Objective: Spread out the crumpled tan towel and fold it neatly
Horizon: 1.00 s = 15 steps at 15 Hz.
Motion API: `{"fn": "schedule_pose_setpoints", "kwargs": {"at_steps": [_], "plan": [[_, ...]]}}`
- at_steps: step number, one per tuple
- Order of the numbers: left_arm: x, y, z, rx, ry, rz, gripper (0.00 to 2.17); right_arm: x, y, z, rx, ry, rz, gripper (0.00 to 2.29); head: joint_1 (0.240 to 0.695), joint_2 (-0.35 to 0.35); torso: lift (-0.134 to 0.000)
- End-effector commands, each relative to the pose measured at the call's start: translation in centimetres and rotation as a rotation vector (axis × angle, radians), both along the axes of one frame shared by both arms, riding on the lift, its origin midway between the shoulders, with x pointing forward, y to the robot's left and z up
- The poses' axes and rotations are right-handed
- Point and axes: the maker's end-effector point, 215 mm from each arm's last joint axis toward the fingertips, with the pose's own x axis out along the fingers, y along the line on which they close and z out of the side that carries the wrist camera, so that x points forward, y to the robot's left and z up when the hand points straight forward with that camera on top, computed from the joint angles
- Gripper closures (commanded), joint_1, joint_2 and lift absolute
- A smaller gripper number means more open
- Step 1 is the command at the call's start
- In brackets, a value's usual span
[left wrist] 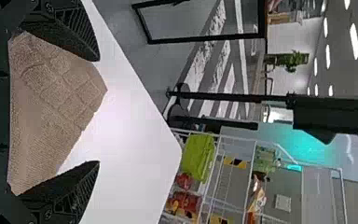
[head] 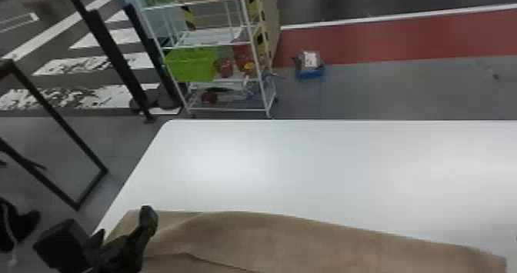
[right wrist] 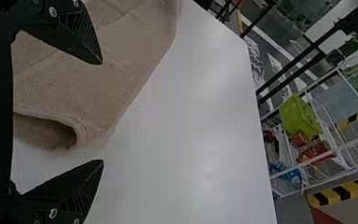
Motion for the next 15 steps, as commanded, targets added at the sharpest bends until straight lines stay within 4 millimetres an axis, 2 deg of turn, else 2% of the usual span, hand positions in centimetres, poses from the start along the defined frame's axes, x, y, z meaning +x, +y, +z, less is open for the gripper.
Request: {"fn": "schedule_pose_setpoints", "kwargs": {"at_steps": [1, 2, 4, 6, 7, 10, 12, 15], "plan": [[-1.4, 2.6, 1.9, 0.050, 0.021, 0.000, 0.13, -0.8, 1.3, 2.3, -0.011, 0.000, 0.020, 0.13, 0.695, 0.334, -0.122], [-2.0, 4.1, 3.1, 0.060, 0.017, 0.012, 0.14, -1.4, 1.9, 3.1, -0.018, 0.005, 0.031, 0.13, 0.695, 0.350, -0.122], [-3.1, 5.6, 2.8, 0.016, 0.050, -0.009, 0.14, -2.2, 3.1, 4.0, -0.037, -0.005, 0.077, 0.13, 0.695, 0.350, -0.122], [-4.8, 6.1, -0.6, -0.079, 0.190, -0.082, 0.14, -3.1, 4.4, 3.9, -0.080, 0.013, 0.148, 0.13, 0.695, 0.350, -0.122], [-5.1, 6.6, -1.2, -0.101, 0.196, -0.079, 0.14, -3.2, 5.2, 3.7, -0.098, 0.013, 0.187, 0.14, 0.695, 0.350, -0.122], [-5.8, 7.9, -1.7, -0.109, 0.201, -0.051, 0.14, -4.6, 7.4, 2.3, -0.139, 0.035, 0.303, 0.15, 0.695, 0.350, -0.122], [-6.0, 8.4, -1.4, -0.114, 0.189, -0.040, 0.14, -5.2, 9.1, 2.1, -0.135, 0.033, 0.381, 0.19, 0.695, 0.350, -0.122], [-6.1, 8.6, -1.2, -0.111, 0.189, -0.037, 0.14, -3.7, 9.0, 1.3, -0.206, 0.001, 0.454, 0.29, 0.695, 0.350, -0.122]]}}
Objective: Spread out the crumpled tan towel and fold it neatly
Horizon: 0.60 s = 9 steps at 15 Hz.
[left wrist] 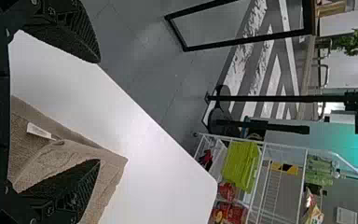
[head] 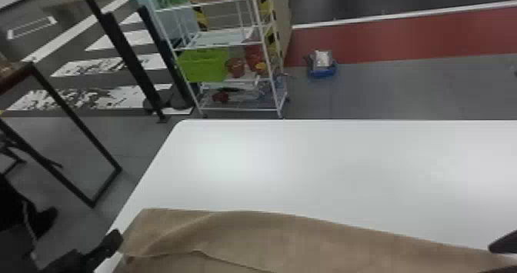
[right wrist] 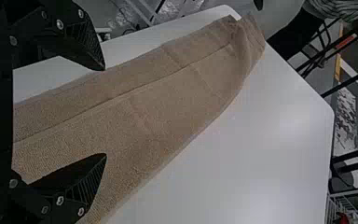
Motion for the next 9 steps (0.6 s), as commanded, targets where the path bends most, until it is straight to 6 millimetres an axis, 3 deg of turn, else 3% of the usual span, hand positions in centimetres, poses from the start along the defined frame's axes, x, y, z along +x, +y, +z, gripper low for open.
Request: {"fn": "schedule_pose_setpoints", "kwargs": {"at_steps": [1, 3, 6, 9], "plan": [[-0.3, 0.2, 0.0, -0.001, 0.003, 0.007, 0.14, 1.6, -0.7, -0.7, -0.070, -0.047, 0.062, 0.29, 0.695, 0.350, -0.122], [-0.5, 0.6, 0.2, 0.002, 0.000, 0.014, 0.14, 1.9, -1.5, -1.1, -0.135, -0.072, 0.101, 0.29, 0.695, 0.350, -0.122], [-0.6, 0.7, 0.3, 0.001, -0.002, 0.017, 0.14, -0.8, -2.2, -4.0, -0.225, -0.026, 0.179, 0.27, 0.695, 0.350, -0.122], [-0.5, 0.7, 0.2, -0.002, -0.003, 0.017, 0.14, -2.2, -2.2, -5.4, -0.266, -0.068, 0.253, 0.28, 0.695, 0.350, -0.122]]}}
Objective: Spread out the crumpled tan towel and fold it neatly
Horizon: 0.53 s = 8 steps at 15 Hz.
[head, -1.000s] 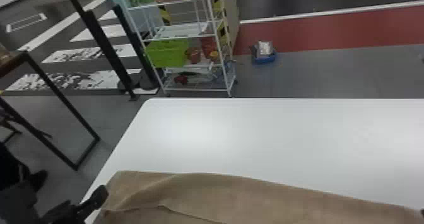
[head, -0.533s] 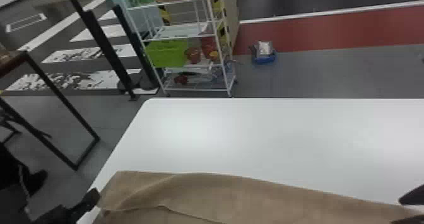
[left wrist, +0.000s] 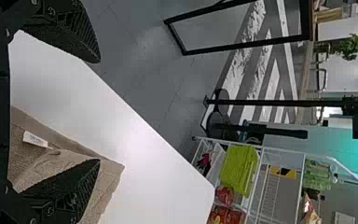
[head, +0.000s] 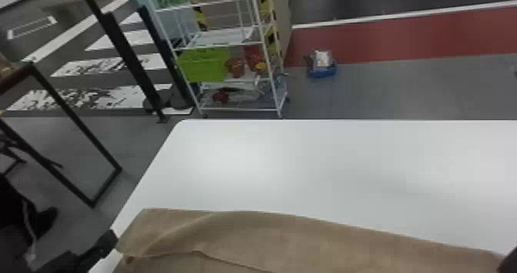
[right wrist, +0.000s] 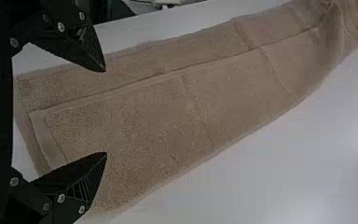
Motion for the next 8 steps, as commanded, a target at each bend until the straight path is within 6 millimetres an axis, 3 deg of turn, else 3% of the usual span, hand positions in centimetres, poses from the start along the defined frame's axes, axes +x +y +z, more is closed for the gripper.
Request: {"fn": "schedule_pose_setpoints", "kwargs": {"at_steps": [1, 4, 8], "plan": [[-0.1, 0.0, -0.2, -0.004, 0.000, 0.005, 0.14, -0.7, -0.4, -0.8, -0.038, -0.027, 0.063, 0.29, 0.695, 0.350, -0.122], [-0.1, 0.0, -0.2, -0.005, -0.001, 0.004, 0.14, -0.2, -0.6, -0.1, -0.061, -0.069, 0.083, 0.52, 0.695, 0.350, -0.122], [-0.1, 0.2, 0.0, -0.002, -0.004, 0.007, 0.14, -1.0, -1.6, 0.6, -0.126, -0.122, 0.130, 0.52, 0.695, 0.350, -0.122]]}}
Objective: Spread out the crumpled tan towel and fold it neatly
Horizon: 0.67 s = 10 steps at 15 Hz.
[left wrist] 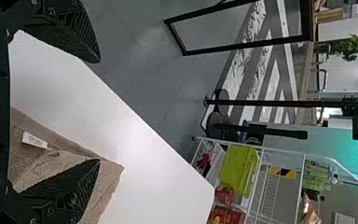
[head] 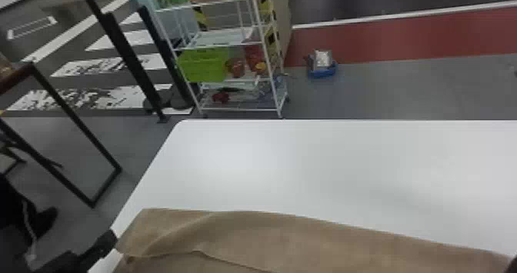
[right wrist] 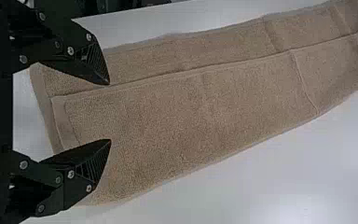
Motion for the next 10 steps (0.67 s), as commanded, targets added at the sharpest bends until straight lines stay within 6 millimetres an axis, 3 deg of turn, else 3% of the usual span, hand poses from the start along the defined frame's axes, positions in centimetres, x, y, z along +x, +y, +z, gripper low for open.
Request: {"fn": "schedule_pose_setpoints", "kwargs": {"at_steps": [1, 6, 10], "plan": [[0.0, 0.0, 0.1, -0.003, -0.005, 0.005, 0.14, -1.1, -0.7, -0.2, -0.044, -0.002, 0.030, 0.52, 0.695, 0.350, -0.122], [0.1, 0.1, 0.0, -0.005, -0.006, 0.007, 0.14, -3.6, -2.3, -3.1, -0.144, 0.026, 0.071, 0.52, 0.695, 0.350, -0.122], [0.3, 0.1, -0.1, -0.009, -0.009, 0.008, 0.14, -3.1, -2.4, -2.9, -0.150, 0.009, 0.071, 0.53, 0.695, 0.350, -0.122]]}}
